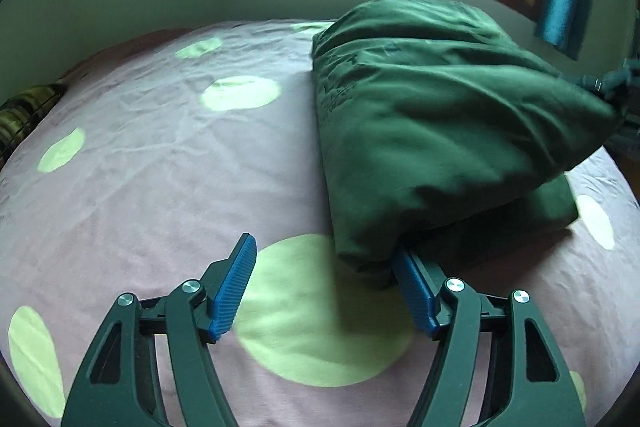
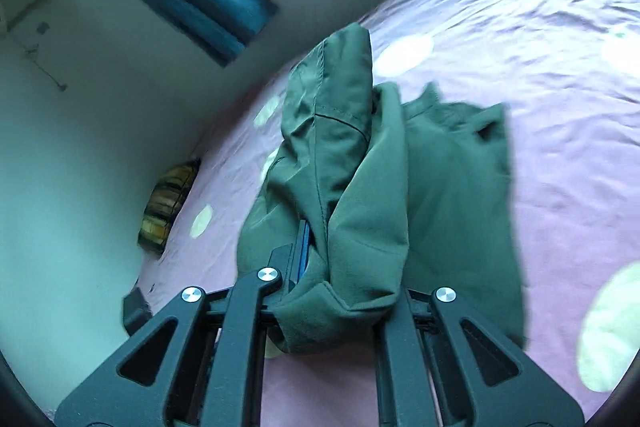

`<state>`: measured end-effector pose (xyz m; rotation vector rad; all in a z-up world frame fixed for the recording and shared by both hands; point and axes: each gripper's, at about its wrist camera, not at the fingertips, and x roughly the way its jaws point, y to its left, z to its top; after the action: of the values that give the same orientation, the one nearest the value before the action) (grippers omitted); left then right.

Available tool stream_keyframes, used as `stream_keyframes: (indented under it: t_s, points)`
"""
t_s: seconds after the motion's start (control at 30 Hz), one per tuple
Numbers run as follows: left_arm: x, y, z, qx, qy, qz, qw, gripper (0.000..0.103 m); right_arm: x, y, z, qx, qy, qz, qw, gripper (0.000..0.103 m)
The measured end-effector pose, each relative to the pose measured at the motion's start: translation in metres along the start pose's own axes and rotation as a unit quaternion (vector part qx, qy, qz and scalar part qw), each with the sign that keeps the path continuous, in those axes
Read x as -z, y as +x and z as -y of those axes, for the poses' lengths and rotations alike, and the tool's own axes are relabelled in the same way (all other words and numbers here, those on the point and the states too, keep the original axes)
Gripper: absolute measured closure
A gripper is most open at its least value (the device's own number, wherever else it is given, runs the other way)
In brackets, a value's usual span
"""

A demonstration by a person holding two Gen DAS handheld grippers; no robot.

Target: Fold small clothes

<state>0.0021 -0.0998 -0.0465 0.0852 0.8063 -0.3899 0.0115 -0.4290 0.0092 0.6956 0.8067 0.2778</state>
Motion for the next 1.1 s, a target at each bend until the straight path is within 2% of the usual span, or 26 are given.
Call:
stream_keyframes:
  t_s: [0.13,0.23,0.37,0.47,0.63,0.73,0.83,0.87,0.9,0.93,1.1]
  points:
    - [0.002,0.008,0.017,0.007,0.03,-0.002,0.9995,0.034,0.017,0.015,0.065,0.006,0.083,-0.017,0.996,0.095]
    - [0.002,0.02,0.016,-0.003,0.026,-0.03,0.9992,0.034,0.022,0.024,0.089,-0.01,0.121,-0.023,0.992,0.096]
    - [-0.001,0.027,-0.002,0.038,-0.023,-0.053,0.9976,0.034,0.02,0.023,0.085,-0.01,0.113,-0.024,0.993,0.095]
    - [0.0,0.024,0.003,0.022,-0.011,-0.045,0.9987,0.034,0.019,0.019,0.077,-0.015,0.104,-0.028,0.994,0.094]
    - [0.001,0.024,0.001,0.021,-0.018,-0.048,0.9984,0.034,0.024,0.001,0.073,-0.009,0.1,-0.02,0.995,0.075]
    - [0.001,0.024,0.003,0.019,-0.018,-0.049,0.9985,0.034,0.03,-0.006,0.069,-0.007,0.093,-0.016,0.996,0.07]
    - [0.0,0.026,0.003,0.019,-0.019,-0.051,0.9984,0.033,0.034,-0.004,0.069,0.006,0.08,-0.023,0.997,0.072]
    - [0.0,0.027,0.002,0.019,-0.019,-0.051,0.9983,0.033,0.035,-0.003,0.069,0.013,0.075,-0.024,0.997,0.076]
    - [0.0,0.027,0.003,0.019,-0.018,-0.051,0.9983,0.033,0.037,-0.001,0.071,0.022,0.069,-0.028,0.997,0.087]
    - [0.0,0.028,0.003,0.018,-0.017,-0.052,0.9983,0.033,0.038,0.001,0.073,0.026,0.069,-0.029,0.997,0.09]
    - [0.001,0.032,0.001,0.023,-0.019,-0.061,0.9977,0.031,0.048,0.013,0.083,0.045,0.074,-0.025,0.996,0.094]
